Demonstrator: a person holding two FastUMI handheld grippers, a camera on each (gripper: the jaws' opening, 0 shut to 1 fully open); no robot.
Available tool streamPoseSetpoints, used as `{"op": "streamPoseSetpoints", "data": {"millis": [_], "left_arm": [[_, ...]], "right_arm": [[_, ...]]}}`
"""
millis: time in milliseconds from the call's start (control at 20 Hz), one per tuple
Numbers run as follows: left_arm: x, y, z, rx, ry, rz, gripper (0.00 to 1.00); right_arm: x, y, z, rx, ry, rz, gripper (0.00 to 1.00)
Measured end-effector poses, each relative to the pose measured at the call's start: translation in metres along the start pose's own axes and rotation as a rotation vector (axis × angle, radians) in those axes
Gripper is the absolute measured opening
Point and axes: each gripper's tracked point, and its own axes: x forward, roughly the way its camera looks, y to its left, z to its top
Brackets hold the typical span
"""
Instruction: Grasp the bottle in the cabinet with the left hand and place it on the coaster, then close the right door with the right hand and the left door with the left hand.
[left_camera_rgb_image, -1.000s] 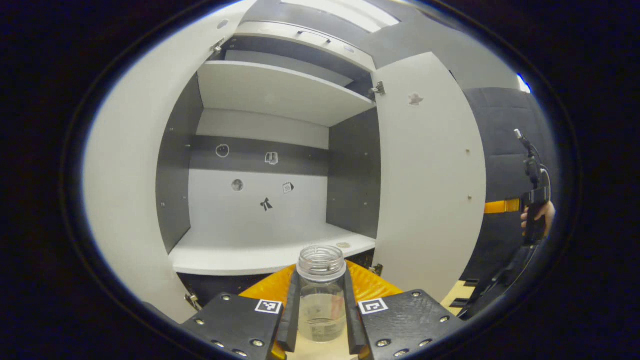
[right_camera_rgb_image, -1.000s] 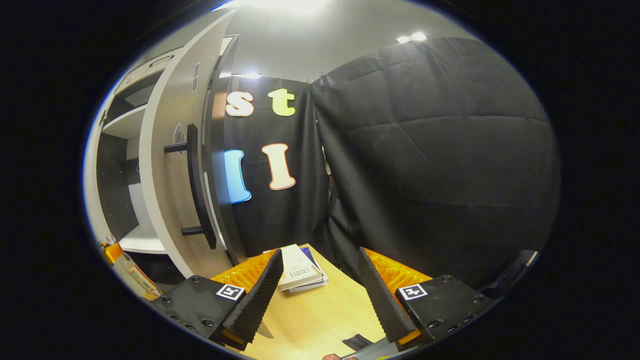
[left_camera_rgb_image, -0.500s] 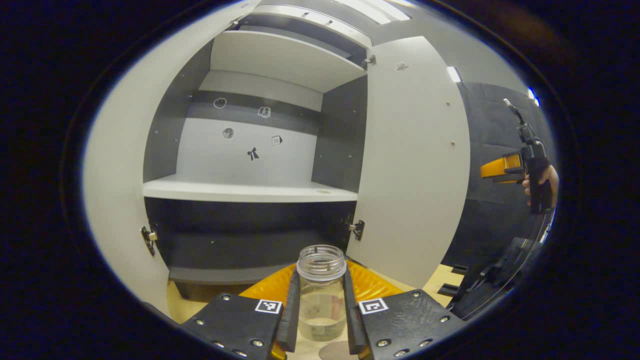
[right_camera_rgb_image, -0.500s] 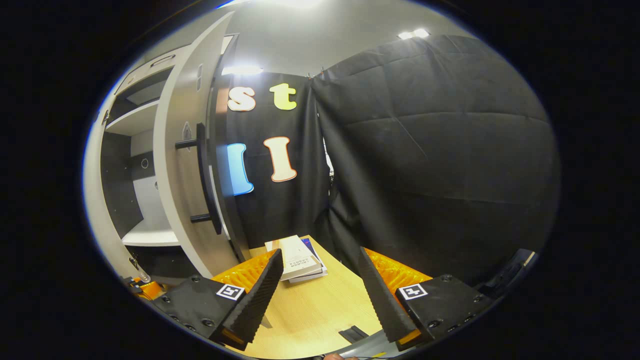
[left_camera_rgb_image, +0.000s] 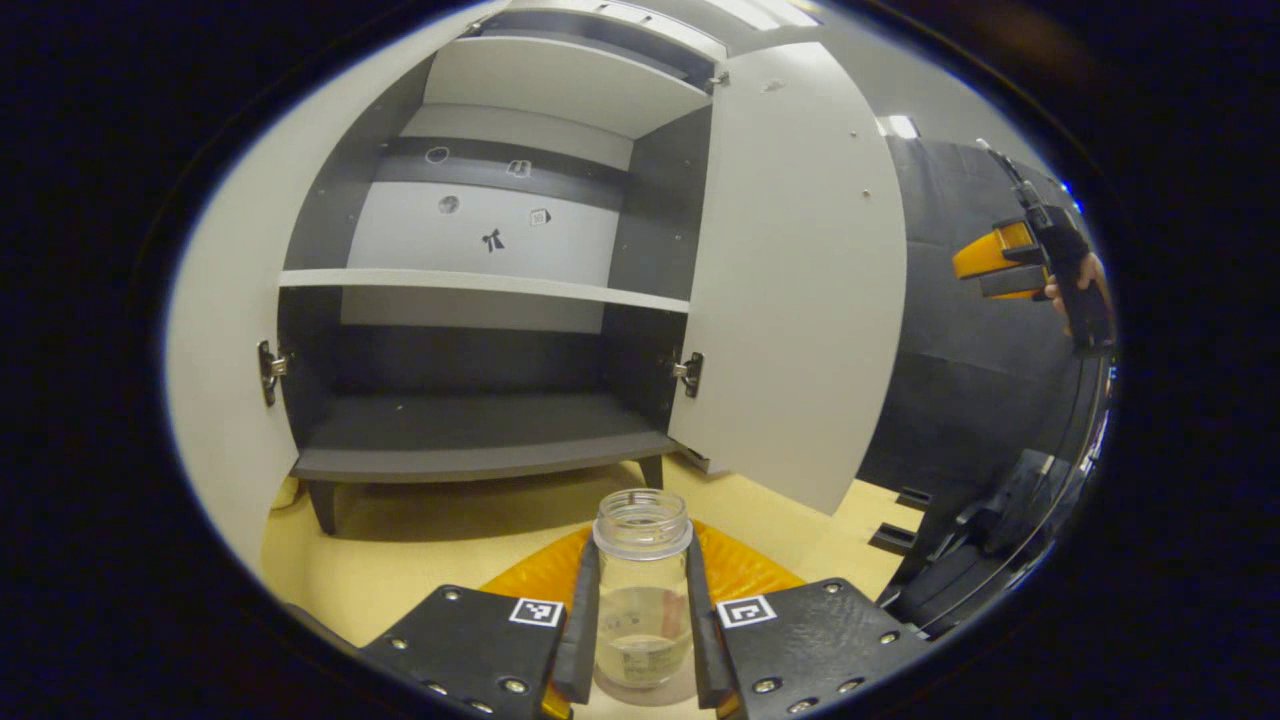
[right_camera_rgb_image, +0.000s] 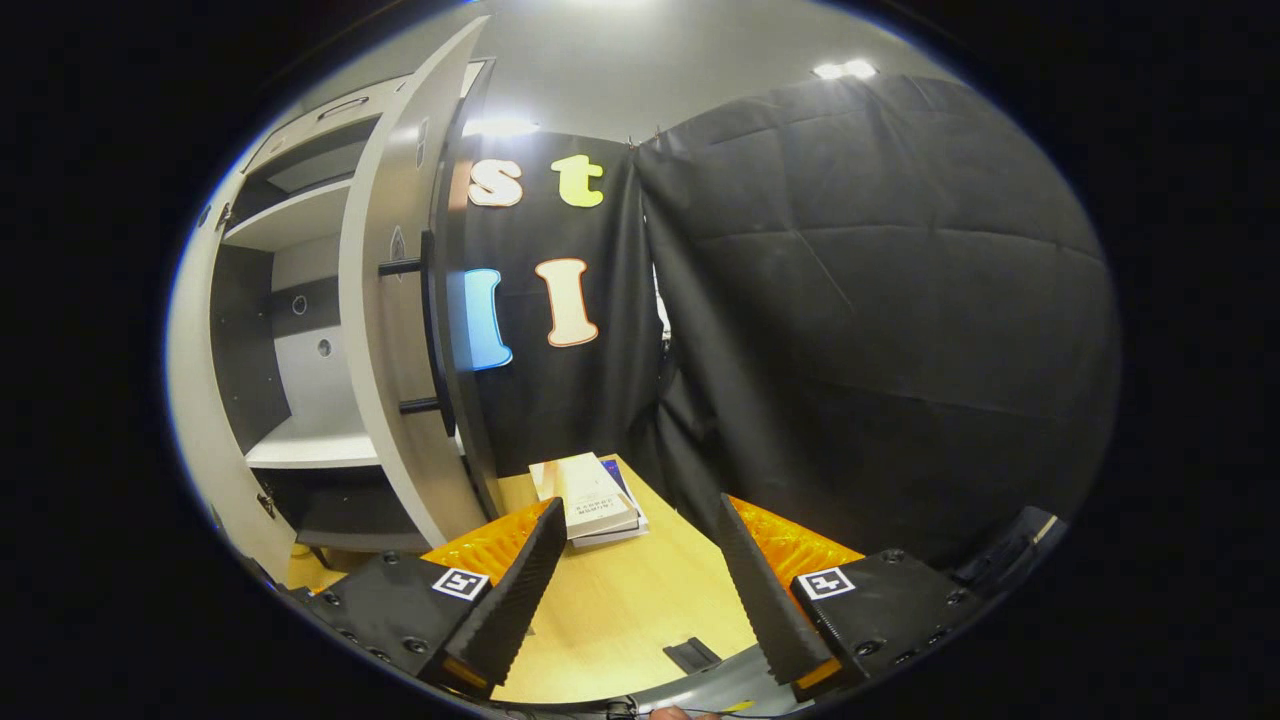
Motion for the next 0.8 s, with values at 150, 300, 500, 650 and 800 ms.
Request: {"op": "streamPoseSetpoints", "data": {"millis": [150,300,500,650,800], "left_arm": [[-0.001,-0.007,-0.014,-0.011,0.004,0.01,0.41],[0.0,-0.013,-0.017,0.008,-0.019,0.026,0.41],[-0.004,-0.023,-0.022,0.042,0.0,0.016,0.46],[-0.015,-0.031,-0.028,0.058,0.019,-0.002,0.43],[-0.017,-0.032,-0.031,0.069,0.04,-0.006,0.45]], "right_arm": [[-0.004,0.001,-0.003,0.004,0.007,0.001,0.94],[-0.008,0.001,-0.007,-0.013,0.013,0.0,0.94],[-0.008,0.006,-0.011,-0.016,0.019,0.011,0.94],[-0.009,0.008,-0.014,-0.02,0.026,0.013,0.96],[-0.005,0.011,-0.014,-0.043,0.035,0.023,0.94]]}}
